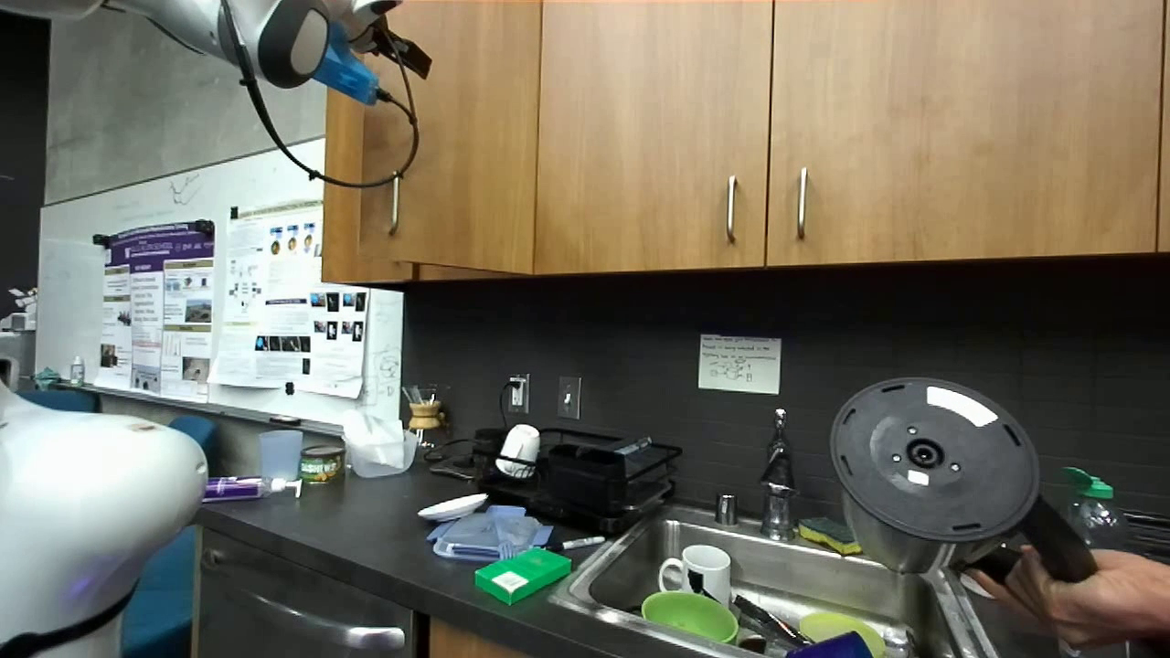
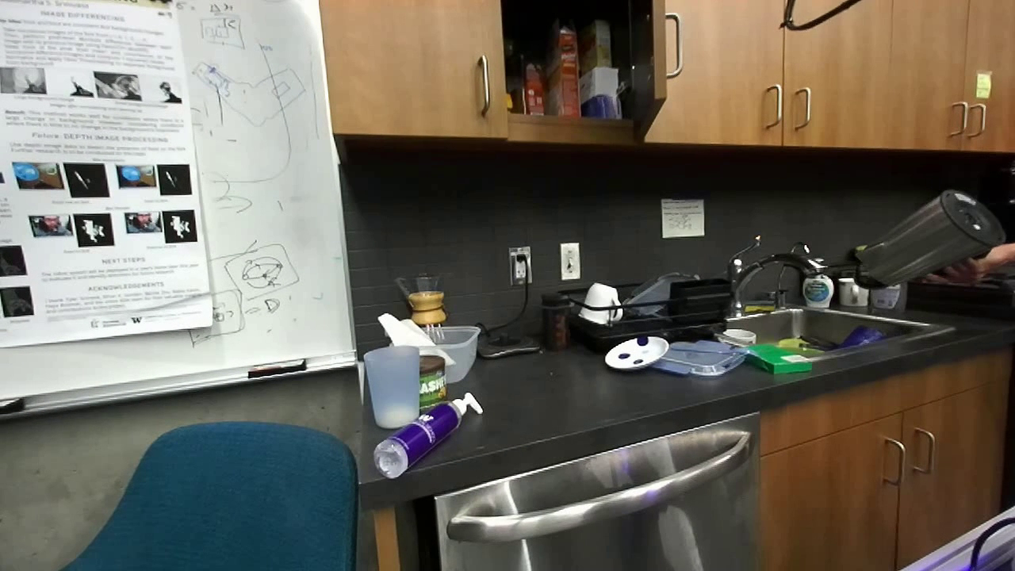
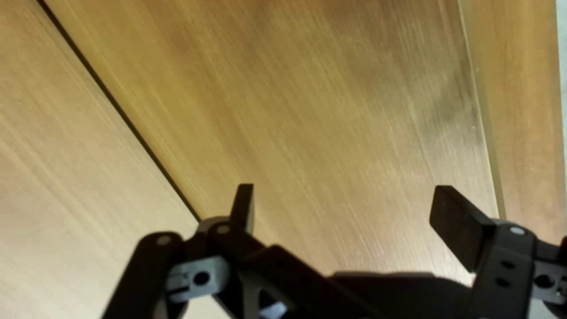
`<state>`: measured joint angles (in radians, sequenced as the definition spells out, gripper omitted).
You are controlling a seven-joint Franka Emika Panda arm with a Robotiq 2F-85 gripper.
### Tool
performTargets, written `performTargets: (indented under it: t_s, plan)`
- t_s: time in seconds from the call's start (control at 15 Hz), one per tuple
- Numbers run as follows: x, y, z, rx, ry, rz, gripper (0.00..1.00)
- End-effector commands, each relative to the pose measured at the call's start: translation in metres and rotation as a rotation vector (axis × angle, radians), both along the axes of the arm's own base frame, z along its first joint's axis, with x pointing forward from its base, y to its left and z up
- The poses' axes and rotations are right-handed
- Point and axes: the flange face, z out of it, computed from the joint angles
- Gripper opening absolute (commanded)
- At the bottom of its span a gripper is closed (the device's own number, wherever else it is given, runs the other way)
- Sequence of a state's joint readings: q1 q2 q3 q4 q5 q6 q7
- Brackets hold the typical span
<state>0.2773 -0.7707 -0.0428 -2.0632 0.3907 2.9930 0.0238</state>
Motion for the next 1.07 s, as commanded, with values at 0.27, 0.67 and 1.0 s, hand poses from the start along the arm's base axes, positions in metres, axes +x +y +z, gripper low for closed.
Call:
performTargets:
  t_s: [0.27,0.67,1.0]
  plan:
    - [-0.048,0.002,-0.026,-0.030,-0.024,-0.150,1.00]
    - [-0.061,0.036,-0.039,-0.130,-0.025,-0.157,1.00]
    - [-0.059,0.029,-0.039,-0.118,-0.021,-0.160,1.00]
